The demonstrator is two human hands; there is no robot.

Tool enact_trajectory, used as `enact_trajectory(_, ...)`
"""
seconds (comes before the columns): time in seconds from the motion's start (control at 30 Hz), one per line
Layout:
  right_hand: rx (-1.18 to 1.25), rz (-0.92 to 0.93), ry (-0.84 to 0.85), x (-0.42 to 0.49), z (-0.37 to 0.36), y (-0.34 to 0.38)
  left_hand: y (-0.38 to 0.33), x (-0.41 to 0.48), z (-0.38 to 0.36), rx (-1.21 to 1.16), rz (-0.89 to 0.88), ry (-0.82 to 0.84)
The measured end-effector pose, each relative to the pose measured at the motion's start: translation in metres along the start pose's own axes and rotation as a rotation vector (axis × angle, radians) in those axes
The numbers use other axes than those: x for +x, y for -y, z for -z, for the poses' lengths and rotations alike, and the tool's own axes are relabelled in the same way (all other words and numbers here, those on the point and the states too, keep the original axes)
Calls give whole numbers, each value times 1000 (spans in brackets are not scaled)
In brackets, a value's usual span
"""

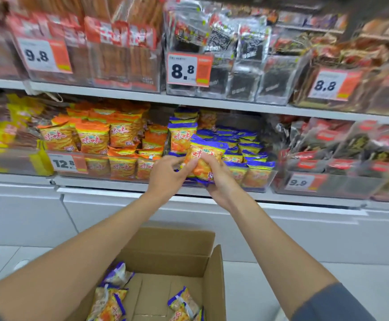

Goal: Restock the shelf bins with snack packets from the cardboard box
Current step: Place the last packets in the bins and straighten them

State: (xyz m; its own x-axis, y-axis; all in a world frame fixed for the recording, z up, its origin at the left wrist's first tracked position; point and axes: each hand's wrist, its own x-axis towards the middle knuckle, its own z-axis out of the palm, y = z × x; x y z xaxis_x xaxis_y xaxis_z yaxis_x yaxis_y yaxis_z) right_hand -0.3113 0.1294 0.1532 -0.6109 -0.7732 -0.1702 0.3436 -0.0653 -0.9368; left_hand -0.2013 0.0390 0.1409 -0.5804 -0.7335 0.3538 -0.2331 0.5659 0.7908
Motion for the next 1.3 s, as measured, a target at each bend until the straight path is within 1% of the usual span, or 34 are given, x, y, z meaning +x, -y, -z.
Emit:
enact_trajectory(0.07,-94,57,-101,23,11,6,4,27,-3,89,-24,-10)
enact_trajectory(0.1,-171,95,-140,37,19,9,8,41,-4,153,-44,-41)
enact_trajectory(0.17,-271,160,-149,55,30,20,16,71,-5,333,-116,-111)
enact_trajectory(0.2,-317,190,-161,64,35,26,20,85,-5,416,-149,-116)
enact_trajectory(0.3,-390,272,-172,105,48,41,37,116,-6,517,-199,-44)
enact_trajectory(0.37,-410,320,-219,140,49,46,47,125,-7,522,-262,-30)
enact_trajectory(0.43,-404,342,-252,174,47,48,54,127,-8,476,-296,-39)
enact_trajectory(0.5,-437,334,-271,200,44,53,57,127,-8,432,-301,-34)
enact_trajectory(0.53,-451,290,-280,211,43,55,58,128,-8,419,-300,-31)
enact_trajectory(0.57,-444,223,-256,222,42,55,59,128,-9,411,-301,-29)
enact_trajectory(0.6,-447,165,-183,227,40,57,60,129,-9,408,-304,-29)
enact_trajectory(0.63,-453,122,-107,231,39,57,60,129,-9,404,-305,-29)
enact_trajectory(0.67,-476,105,-74,237,43,57,61,129,-9,397,-303,-25)
enact_trajectory(0.7,-512,121,-58,240,46,58,61,129,-9,387,-298,-21)
enact_trajectory(0.73,-544,168,-81,241,49,60,61,129,-10,378,-294,-21)
enact_trajectory(0.8,-606,310,-119,242,50,61,62,129,-11,371,-302,-28)
enact_trajectory(0.83,-635,346,-101,241,50,61,62,129,-11,370,-305,-32)
enact_trajectory(0.87,-665,362,-60,240,49,59,62,129,-11,371,-304,-34)
enact_trajectory(0.93,-671,321,4,244,49,55,61,128,-10,374,-301,-35)
enact_trajectory(1.0,-754,303,10,243,51,54,60,127,-10,375,-300,-34)
enact_trajectory(1.07,-906,375,-33,238,49,54,60,127,-10,380,-301,-36)
enact_trajectory(1.1,-931,408,-88,234,47,52,59,126,-10,385,-299,-35)
enact_trajectory(1.17,-911,503,-218,233,47,47,59,126,-11,384,-292,-34)
enact_trajectory(1.2,-905,548,-249,231,46,45,60,126,-11,379,-291,-35)
enact_trajectory(1.27,-894,572,-253,228,46,44,60,125,-10,374,-295,-35)
enact_trajectory(1.3,-869,552,-245,227,47,45,60,125,-10,375,-300,-37)
